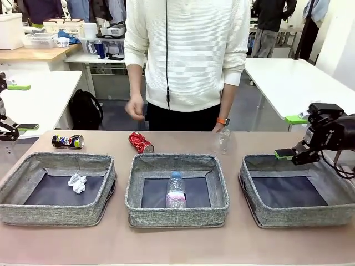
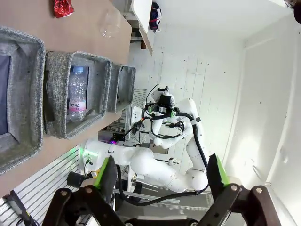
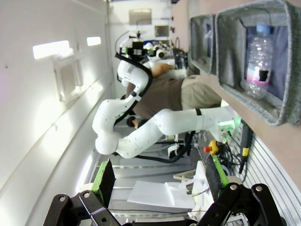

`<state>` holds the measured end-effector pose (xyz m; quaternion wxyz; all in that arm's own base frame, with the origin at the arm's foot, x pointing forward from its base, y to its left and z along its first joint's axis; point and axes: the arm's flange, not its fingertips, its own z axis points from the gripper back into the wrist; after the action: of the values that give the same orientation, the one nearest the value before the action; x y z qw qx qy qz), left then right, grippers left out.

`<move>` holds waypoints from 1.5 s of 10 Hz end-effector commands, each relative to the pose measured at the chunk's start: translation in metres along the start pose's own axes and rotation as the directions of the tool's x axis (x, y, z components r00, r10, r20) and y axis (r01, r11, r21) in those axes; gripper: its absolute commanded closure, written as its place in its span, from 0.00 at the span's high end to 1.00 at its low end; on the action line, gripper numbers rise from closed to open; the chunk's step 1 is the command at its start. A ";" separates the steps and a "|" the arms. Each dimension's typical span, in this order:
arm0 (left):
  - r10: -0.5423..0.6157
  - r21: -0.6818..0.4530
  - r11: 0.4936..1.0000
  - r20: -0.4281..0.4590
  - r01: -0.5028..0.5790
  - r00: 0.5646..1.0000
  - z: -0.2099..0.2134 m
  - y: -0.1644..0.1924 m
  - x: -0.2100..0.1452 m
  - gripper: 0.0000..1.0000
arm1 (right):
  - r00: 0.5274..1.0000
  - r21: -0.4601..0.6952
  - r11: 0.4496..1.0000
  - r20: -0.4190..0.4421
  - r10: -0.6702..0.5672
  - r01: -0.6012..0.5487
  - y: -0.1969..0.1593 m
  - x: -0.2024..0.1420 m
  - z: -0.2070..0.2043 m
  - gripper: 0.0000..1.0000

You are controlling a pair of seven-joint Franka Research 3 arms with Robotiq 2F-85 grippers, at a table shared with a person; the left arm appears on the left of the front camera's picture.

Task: Sort the waste into the appropriate baskets.
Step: Pick up the waste item pointed out by the person.

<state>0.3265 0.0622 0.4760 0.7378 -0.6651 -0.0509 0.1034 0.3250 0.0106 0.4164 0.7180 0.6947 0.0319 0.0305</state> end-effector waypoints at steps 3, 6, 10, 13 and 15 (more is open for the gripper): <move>0.014 -0.008 1.000 0.015 -0.014 1.000 -0.003 -0.001 -0.003 1.00 | 0.999 0.019 0.999 0.006 0.031 -0.032 0.001 0.002 -0.002 1.00; 0.014 -0.008 1.000 0.015 -0.014 1.000 -0.003 -0.001 -0.003 1.00 | 0.999 0.019 0.999 0.006 0.031 -0.032 0.001 0.002 -0.002 1.00; 0.014 -0.008 1.000 0.015 -0.014 1.000 -0.003 -0.001 -0.003 1.00 | 0.999 0.019 0.999 0.006 0.031 -0.032 0.001 0.002 -0.002 1.00; -0.460 0.334 0.837 0.003 0.433 0.888 -0.014 -0.006 0.031 1.00 | 0.999 0.019 0.999 0.006 0.031 -0.032 0.001 0.002 -0.002 1.00; -0.642 0.611 0.589 -0.045 0.530 0.765 -0.037 -0.006 0.072 1.00 | 0.999 0.019 0.999 0.006 0.031 -0.032 0.001 0.002 -0.002 1.00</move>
<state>0.3811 0.0450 0.4873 0.8539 -0.4808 -0.1896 -0.0612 0.3250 0.0106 0.4164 0.7179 0.6947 0.0319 0.0305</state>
